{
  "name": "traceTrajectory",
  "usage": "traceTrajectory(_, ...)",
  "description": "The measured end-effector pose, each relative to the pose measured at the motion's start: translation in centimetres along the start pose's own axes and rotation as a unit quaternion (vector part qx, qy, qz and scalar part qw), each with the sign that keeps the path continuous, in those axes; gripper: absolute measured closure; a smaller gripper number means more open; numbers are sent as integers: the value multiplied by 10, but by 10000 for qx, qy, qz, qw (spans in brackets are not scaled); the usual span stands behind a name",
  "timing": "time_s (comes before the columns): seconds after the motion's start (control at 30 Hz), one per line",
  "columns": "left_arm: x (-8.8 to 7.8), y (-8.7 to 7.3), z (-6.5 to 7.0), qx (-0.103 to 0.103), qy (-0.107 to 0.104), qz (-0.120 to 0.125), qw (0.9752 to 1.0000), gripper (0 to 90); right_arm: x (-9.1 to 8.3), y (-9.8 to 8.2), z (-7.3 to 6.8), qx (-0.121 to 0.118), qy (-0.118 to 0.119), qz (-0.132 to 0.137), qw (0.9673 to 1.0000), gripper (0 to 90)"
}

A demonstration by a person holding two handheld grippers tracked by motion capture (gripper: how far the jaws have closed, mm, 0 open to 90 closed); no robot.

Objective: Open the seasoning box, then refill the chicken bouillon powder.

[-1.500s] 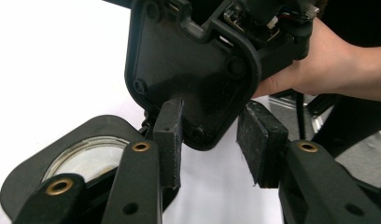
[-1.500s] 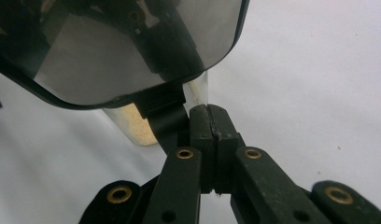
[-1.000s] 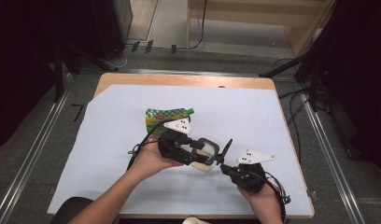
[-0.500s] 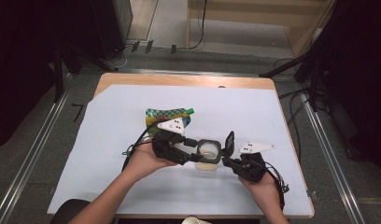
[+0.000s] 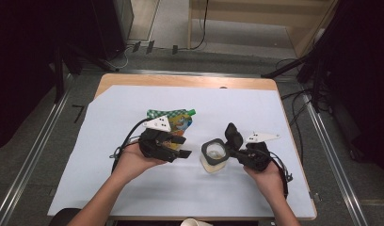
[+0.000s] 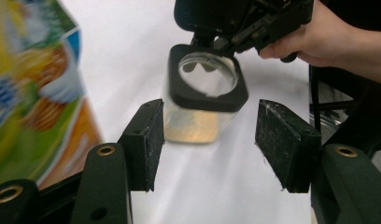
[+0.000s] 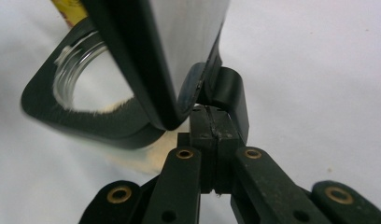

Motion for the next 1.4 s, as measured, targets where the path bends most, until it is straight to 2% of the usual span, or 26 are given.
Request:
traceTrajectory(0.17,-9,-4,-4,4,73,-11,10000,444,-2,1,0,-45,-49,-10,10000,900)
traceTrajectory(0.3,-15,-7,-8,-30,96,-60,9999,444,-13,-3,-2,-17,-144,-11,9999,851)
traceTrajectory(0.47,-23,-10,-15,-67,109,-158,9998,443,-22,-8,-6,7,-149,85,9999,805)
traceTrajectory(0.63,-33,-13,-20,-58,200,-204,9996,455,-29,-11,-14,72,-61,165,9998,727)
traceTrajectory(0.73,-39,-14,-23,-104,207,-149,9996,455,-31,-11,-17,46,-40,188,9998,716)
traceTrajectory(1.0,-56,-18,-27,-151,209,-134,9996,459,-36,-14,-30,193,143,163,9996,688)
traceTrajectory(1.13,-64,-23,-35,-300,188,-141,9993,466,-40,-17,-44,51,206,190,9996,687)
traceTrajectory(1.17,-67,-25,-38,-330,201,-170,9991,473,-41,-17,-51,-66,254,201,9995,682)
traceTrajectory(1.27,-70,-26,-40,-357,227,-198,9989,477,-39,-16,-58,-117,319,189,9992,652)
traceTrajectory(1.33,-74,-27,-41,-367,182,-154,9990,487,-36,-16,-67,-221,383,184,9989,646)
traceTrajectory(1.4,-78,-27,-43,-334,251,-156,9990,509,-33,-14,-74,-351,449,160,9982,636)
Point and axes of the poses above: each handheld gripper's, and its own axes: x roughly forward along the jaws, y roughly out of its top, z roughly to its right, the point moved 2 cm from there along x, roughly forward along the jaws, and after that the axes turned 2 degrees about y, right-handed, at the moved point
